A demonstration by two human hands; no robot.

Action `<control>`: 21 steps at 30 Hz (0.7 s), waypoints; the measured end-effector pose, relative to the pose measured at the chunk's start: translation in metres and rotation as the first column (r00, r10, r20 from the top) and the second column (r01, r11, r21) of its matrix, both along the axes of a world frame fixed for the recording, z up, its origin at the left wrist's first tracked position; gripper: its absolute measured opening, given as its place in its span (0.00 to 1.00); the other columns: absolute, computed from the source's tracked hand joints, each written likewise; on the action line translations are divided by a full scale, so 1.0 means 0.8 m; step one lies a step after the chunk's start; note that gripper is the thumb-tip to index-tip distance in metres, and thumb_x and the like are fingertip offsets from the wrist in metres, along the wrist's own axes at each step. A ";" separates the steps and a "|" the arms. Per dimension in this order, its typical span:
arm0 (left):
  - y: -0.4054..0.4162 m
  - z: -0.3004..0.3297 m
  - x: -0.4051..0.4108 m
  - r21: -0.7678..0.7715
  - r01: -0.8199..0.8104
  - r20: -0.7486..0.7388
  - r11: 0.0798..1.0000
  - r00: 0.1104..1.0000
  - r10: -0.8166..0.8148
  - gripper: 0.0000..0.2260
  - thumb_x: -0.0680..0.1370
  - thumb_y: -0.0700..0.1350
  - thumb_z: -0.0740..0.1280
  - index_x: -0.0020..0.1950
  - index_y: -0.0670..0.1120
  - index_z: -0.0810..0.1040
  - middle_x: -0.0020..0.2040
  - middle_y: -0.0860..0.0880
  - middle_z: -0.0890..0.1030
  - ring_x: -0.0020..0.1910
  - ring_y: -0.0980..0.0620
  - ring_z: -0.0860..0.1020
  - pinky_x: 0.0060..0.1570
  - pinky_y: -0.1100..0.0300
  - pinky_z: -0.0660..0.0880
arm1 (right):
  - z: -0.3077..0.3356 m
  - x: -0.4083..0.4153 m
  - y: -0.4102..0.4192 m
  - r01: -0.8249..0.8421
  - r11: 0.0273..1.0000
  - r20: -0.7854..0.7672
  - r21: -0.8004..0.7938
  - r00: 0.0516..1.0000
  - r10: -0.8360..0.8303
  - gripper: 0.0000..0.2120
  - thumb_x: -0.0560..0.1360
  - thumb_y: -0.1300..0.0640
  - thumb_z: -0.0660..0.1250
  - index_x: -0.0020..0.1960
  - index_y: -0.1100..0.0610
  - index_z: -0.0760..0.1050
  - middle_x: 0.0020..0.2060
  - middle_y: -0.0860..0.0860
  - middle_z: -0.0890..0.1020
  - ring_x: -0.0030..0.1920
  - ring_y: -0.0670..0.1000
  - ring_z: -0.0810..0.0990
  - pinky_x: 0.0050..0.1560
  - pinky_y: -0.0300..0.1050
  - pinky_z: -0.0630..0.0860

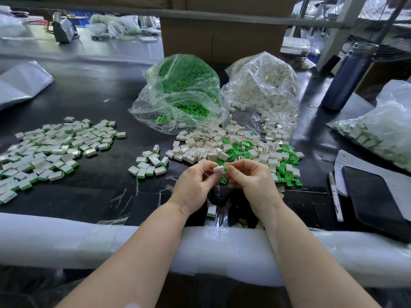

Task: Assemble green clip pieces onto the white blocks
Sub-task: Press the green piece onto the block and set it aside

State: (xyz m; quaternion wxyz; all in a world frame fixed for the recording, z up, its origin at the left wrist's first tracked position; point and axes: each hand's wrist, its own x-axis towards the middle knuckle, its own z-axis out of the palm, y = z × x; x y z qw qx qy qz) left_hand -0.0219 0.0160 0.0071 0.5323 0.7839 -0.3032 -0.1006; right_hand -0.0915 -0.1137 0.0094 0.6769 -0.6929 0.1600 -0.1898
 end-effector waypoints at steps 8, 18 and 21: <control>0.000 -0.001 0.002 -0.044 -0.027 -0.067 0.999 0.997 0.024 0.03 0.76 0.43 0.68 0.47 0.46 0.81 0.40 0.50 0.82 0.41 0.58 0.78 0.48 0.65 0.75 | -0.001 0.002 0.003 0.026 0.995 -0.027 -0.091 0.999 -0.029 0.03 0.73 0.62 0.70 0.40 0.59 0.79 0.30 0.50 0.80 0.30 0.46 0.77 0.34 0.38 0.77; 0.002 0.000 0.000 0.017 -0.014 -0.018 1.000 1.000 0.014 0.07 0.75 0.42 0.69 0.52 0.44 0.82 0.42 0.53 0.82 0.44 0.57 0.78 0.52 0.66 0.74 | 0.003 0.000 0.004 -0.025 0.987 -0.097 -0.156 0.995 0.010 0.04 0.74 0.64 0.68 0.40 0.63 0.78 0.29 0.51 0.78 0.30 0.45 0.75 0.32 0.35 0.76; 0.002 0.000 0.000 0.030 -0.017 0.027 0.999 0.999 0.017 0.06 0.75 0.42 0.69 0.51 0.44 0.82 0.39 0.57 0.80 0.42 0.59 0.78 0.49 0.69 0.73 | 0.004 -0.001 0.004 -0.036 0.984 -0.113 -0.174 0.993 0.016 0.05 0.74 0.64 0.68 0.39 0.62 0.78 0.29 0.52 0.78 0.30 0.46 0.75 0.32 0.35 0.75</control>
